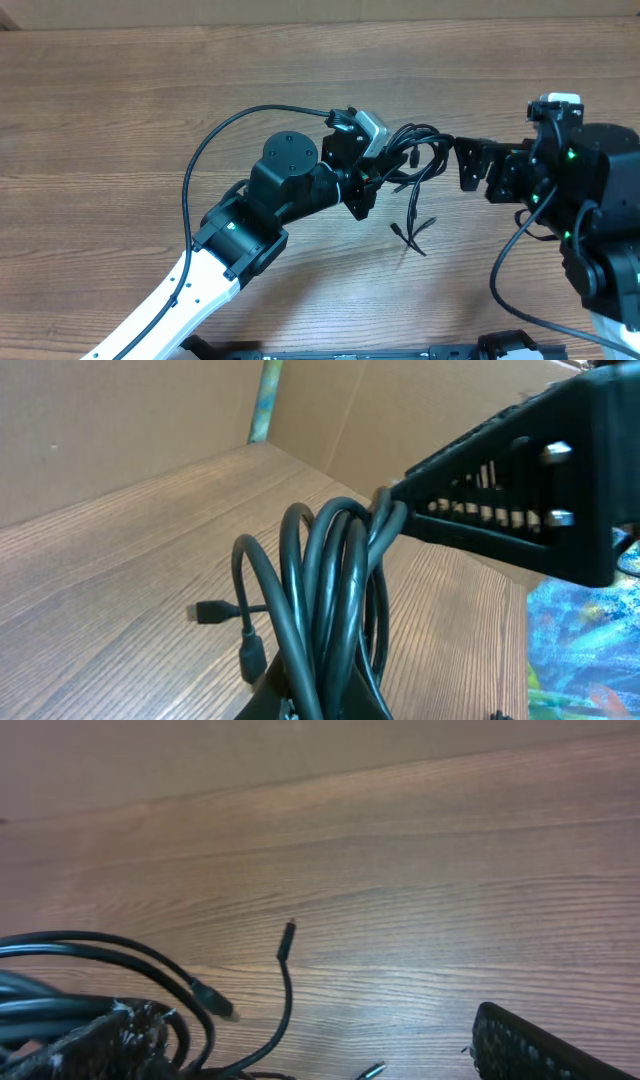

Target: Untangle cables

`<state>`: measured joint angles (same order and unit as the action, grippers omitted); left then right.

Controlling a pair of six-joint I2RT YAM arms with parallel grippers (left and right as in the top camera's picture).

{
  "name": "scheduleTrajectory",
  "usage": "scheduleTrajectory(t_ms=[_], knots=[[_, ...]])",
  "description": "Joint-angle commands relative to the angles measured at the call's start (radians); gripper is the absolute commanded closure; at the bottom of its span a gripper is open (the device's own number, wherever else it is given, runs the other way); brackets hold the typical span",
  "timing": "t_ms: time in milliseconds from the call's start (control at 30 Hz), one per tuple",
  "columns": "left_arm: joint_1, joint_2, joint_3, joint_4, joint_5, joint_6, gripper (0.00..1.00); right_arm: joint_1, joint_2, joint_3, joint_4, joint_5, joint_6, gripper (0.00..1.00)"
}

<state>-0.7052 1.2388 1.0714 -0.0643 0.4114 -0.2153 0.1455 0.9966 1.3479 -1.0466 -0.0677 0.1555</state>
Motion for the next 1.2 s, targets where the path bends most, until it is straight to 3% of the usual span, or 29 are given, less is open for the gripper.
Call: scheduleTrajectory(t_ms=[0,500,900,1167], knots=[[-0.002,-0.021,0.012,0.013,0.060,-0.017,0.96,-0.002,0.015,0.001,0.009,-0.018,-0.007,0.01],[-0.002,-0.021,0.012,0.013,-0.008,-0.018,0.96,-0.002,0.014,0.001,-0.026,-0.130,-0.003,0.05],[-0.001,-0.021,0.012,0.004,-0.123,-0.020,0.96,-0.003,0.013,0.001,-0.073,-0.102,-0.004,0.05],[-0.002,-0.021,0.012,-0.027,-0.121,-0.027,0.96,-0.003,0.014,0.001,-0.040,-0.114,-0.004,0.05]])
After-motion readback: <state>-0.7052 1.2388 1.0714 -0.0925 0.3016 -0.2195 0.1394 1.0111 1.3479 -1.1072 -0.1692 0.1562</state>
